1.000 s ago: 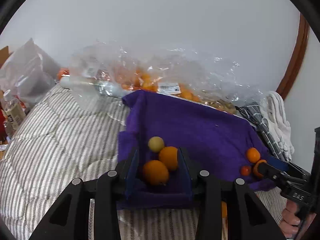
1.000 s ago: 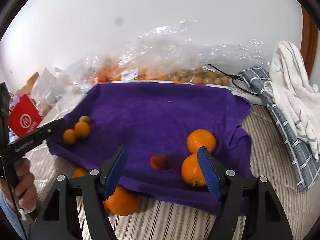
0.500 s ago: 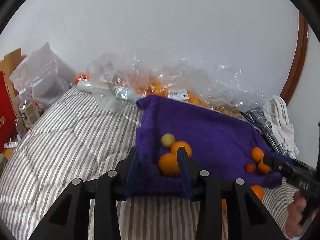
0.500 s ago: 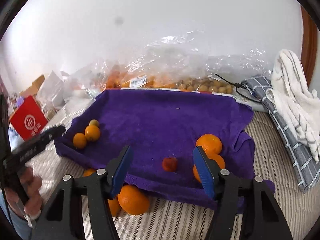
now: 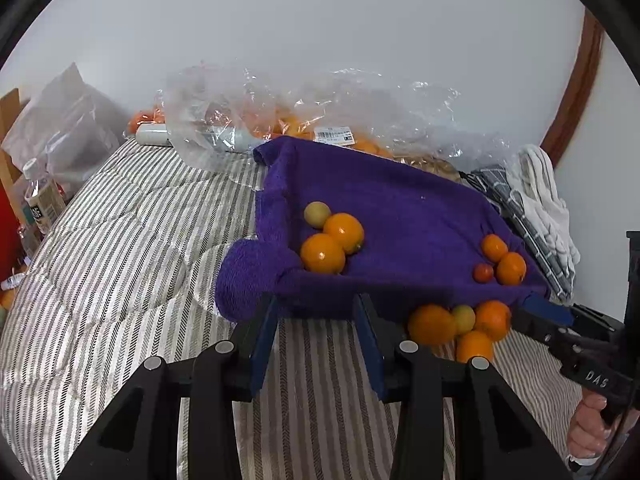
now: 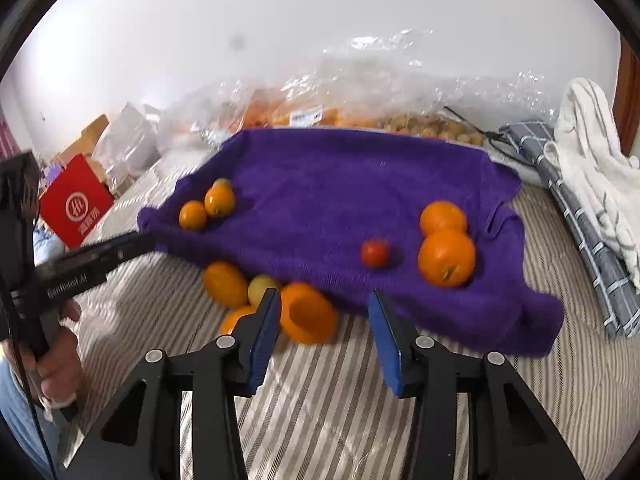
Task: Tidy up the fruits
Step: 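Grasp the large orange beside the towel with the right gripper, then grasp the elongated orange fruit with the left gripper while the right gripper holds its orange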
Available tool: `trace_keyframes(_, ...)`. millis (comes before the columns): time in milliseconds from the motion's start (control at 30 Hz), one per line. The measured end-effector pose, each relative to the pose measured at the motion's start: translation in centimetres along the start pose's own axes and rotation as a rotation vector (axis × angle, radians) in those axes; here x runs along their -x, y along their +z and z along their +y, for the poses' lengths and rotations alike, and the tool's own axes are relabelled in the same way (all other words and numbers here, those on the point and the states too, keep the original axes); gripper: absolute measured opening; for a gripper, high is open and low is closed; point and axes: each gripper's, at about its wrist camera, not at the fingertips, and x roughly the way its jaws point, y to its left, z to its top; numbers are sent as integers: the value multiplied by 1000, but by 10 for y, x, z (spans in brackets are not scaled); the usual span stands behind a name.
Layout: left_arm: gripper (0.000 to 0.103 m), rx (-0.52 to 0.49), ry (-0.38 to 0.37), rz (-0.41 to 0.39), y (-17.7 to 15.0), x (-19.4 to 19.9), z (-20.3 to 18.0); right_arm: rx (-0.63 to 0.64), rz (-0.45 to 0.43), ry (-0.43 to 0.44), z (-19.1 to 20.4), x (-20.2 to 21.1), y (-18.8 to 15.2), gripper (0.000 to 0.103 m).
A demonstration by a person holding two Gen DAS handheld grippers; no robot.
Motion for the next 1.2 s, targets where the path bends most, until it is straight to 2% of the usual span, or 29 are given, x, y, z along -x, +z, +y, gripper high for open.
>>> trace_keyframes(167,37,-4,-22,2,-4,6,0,12,36,40,1,-8,-11,40)
trace_keyframes(333,37,1,-29,-7,-2,9,1,28,54,42,4,-20,-10,40)
trace_keyframes(633,37,43,-38,27,-2,2,9,-20,43,103,-1,-33,-2,37)
trace_keyframes(800,37,24,7,68,-6,-9,6,-37,11,71,-10,-18,-7,37)
trace_keyframes(967,38,-1,20,133,-11,-20,2,0,-23,-9,-23,2,-12,37)
trace_keyframes(1200,39,-89,70,130,-17,-22,-12,-16,18,6,-39,-7,-21,38)
